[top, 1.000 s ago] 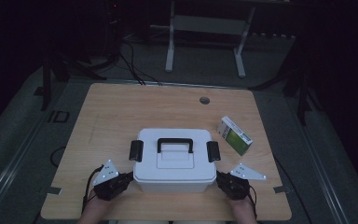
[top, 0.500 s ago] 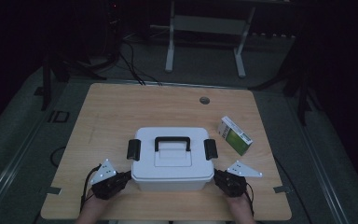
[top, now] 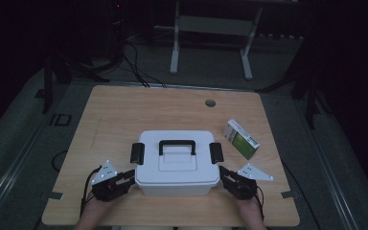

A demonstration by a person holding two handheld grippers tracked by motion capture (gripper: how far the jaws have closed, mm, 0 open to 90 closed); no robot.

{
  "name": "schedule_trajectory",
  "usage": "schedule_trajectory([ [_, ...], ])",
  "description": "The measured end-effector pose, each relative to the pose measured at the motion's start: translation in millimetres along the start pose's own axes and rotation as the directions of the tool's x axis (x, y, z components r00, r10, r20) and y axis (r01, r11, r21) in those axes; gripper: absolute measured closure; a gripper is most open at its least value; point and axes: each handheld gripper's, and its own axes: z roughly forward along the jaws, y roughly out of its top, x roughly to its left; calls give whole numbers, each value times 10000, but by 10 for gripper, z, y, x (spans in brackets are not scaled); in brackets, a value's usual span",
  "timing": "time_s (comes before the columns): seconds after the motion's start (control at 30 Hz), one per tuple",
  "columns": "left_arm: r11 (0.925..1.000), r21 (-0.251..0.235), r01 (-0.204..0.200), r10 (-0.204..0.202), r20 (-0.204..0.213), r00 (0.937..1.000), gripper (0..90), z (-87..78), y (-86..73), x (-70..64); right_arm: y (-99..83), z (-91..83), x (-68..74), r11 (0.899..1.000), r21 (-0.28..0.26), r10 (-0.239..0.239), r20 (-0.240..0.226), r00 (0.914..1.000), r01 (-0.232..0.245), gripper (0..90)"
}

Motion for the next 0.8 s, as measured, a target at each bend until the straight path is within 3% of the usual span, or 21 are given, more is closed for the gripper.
schedule_trajectory([
  [0.03,10000,13,73,-73,-144,9999,617,-8,2,18,-1,-12,-28,10000,-47,21,34,10000,-21,626],
  [0.17,9990,154,422,-420,-135,9990,479,-35,8,82,3,-68,-156,9999,-136,-27,117,9999,28,319],
  [0.2,9989,184,431,-428,-188,9989,456,-44,9,90,1,-79,-179,9999,-61,-94,-111,9999,93,234],
  [0.27,9978,352,570,-567,-92,9984,398,-60,10,119,-7,-94,-189,9988,70,-494,-12,9988,494,143],
  [0.4,9971,397,648,-638,-265,9976,339,-110,-14,178,-40,-124,-255,9989,216,-418,-118,9991,420,136],
  [0.53,9951,346,924,-920,-119,9957,308,-172,-40,251,-70,-166,-338,9998,76,-189,-40,9998,190,135],
  [0.67,9961,495,727,-697,-605,9957,265,-218,-45,274,-89,-228,-373,9991,28,-426,366,9984,425,136],
  [0.8,9954,672,687,-648,-591,9962,261,-247,-61,299,-112,-265,-417,9993,15,-375,457,9983,374,136],
])
